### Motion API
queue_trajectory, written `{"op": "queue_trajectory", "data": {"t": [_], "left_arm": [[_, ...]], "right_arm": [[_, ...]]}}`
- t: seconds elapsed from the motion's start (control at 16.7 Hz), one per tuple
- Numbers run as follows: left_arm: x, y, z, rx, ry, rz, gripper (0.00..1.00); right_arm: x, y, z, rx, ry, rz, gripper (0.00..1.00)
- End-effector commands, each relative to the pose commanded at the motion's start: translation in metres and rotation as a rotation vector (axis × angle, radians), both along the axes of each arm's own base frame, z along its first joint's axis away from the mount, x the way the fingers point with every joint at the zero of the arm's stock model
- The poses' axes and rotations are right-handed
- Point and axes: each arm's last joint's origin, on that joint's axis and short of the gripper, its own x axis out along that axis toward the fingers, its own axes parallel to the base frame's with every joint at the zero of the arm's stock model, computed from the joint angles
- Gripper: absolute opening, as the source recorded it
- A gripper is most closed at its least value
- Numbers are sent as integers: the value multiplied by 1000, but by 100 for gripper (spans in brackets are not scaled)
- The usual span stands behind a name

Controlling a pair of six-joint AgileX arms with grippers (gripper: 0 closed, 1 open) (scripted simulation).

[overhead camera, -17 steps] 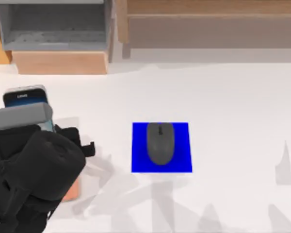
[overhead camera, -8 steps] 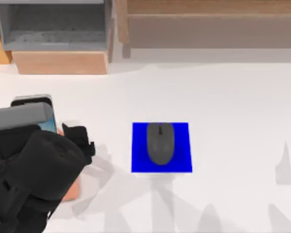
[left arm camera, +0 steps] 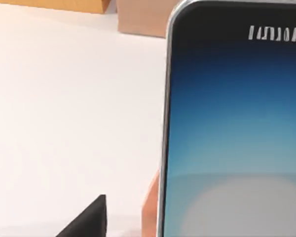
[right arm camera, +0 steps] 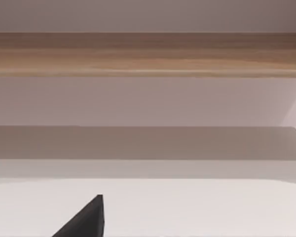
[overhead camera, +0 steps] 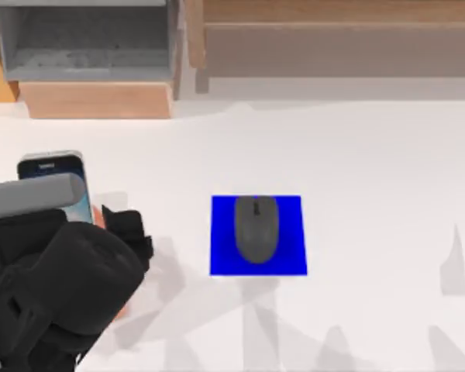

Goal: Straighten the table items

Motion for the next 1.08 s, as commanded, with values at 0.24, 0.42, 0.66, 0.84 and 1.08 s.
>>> {"op": "queue_trajectory", "data": {"t": [0.24, 0.42, 0.66, 0.84, 1.08], "left_arm": [[-16, 1, 0, -1, -3, 3, 100], [-21, 2, 1, -2, -5, 2, 100], [-20, 2, 0, 1, -2, 5, 100], [-20, 6, 1, -28, 5, -12, 100], [-19, 19, 3, -112, 11, -88, 100]], "right_arm": [[0, 0, 0, 0, 0, 0, 100], [0, 0, 0, 0, 0, 0, 100], [0, 0, 0, 0, 0, 0, 100], [0, 0, 0, 0, 0, 0, 100], [0, 0, 0, 0, 0, 0, 100]]}}
